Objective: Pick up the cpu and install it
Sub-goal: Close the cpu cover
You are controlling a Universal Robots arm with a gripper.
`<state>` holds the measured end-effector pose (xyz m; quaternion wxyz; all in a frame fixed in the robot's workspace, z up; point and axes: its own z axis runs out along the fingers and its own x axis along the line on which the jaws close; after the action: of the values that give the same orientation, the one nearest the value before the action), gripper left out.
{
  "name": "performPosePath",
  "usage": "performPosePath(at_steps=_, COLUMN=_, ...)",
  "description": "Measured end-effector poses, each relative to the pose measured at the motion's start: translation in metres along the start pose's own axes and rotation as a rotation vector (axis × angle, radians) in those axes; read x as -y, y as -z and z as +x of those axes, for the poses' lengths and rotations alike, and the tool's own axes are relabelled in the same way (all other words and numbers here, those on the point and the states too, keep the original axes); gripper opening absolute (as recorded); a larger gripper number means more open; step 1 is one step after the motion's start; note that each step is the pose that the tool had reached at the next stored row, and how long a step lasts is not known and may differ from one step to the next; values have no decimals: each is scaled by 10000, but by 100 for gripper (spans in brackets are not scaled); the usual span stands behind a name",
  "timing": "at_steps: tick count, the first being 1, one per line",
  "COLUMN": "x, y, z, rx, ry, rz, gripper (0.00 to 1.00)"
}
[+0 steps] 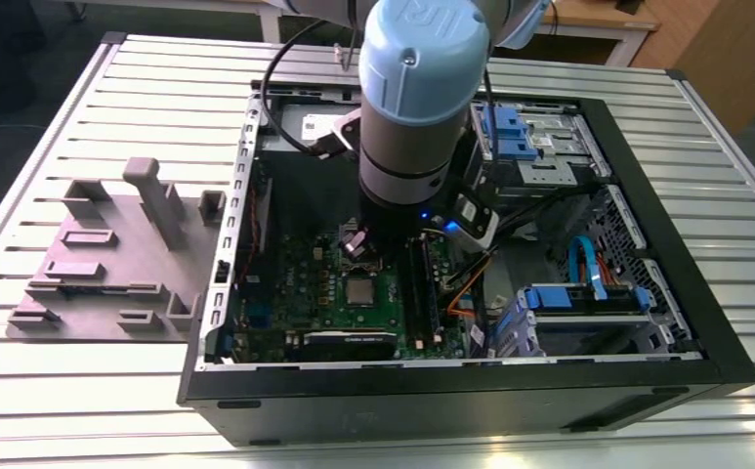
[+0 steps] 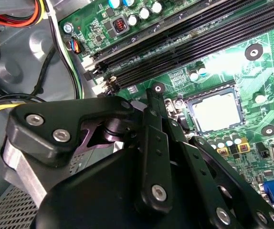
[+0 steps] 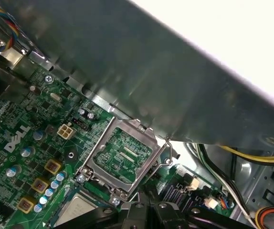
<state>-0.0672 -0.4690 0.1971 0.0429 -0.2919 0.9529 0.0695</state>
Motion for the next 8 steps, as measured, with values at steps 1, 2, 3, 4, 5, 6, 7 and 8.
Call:
performPosePath(at_steps=1, x=0, y=-5, z=1, rx=2, ry=0, rz=-1, gripper=10)
performPosePath(at_steps=2, x=-1, y=-8, z=4, rx=2, ry=-1, rz=0, gripper=10)
performPosePath(at_steps=3, x=-5, y=-9, z=9, rx=1, ry=-2, rz=1, gripper=10)
performPosePath(at_steps=4, x=-9, y=-9, z=15, rx=1, ry=-1, rz=0, gripper=10)
performPosePath(at_steps=5, x=-14, y=-10, z=23, rx=2, ry=0, rz=1, gripper=10)
performPosePath(at_steps=6, x=-18, y=-10, z=29, rx=2, ry=1, rz=2, gripper=10)
performPosePath(at_steps=7, x=-21, y=-9, z=34, rx=2, ry=1, rz=2, gripper=10)
performPosePath(at_steps=8, x=-24, y=-10, z=37, rx=3, ry=2, rz=0, gripper=10)
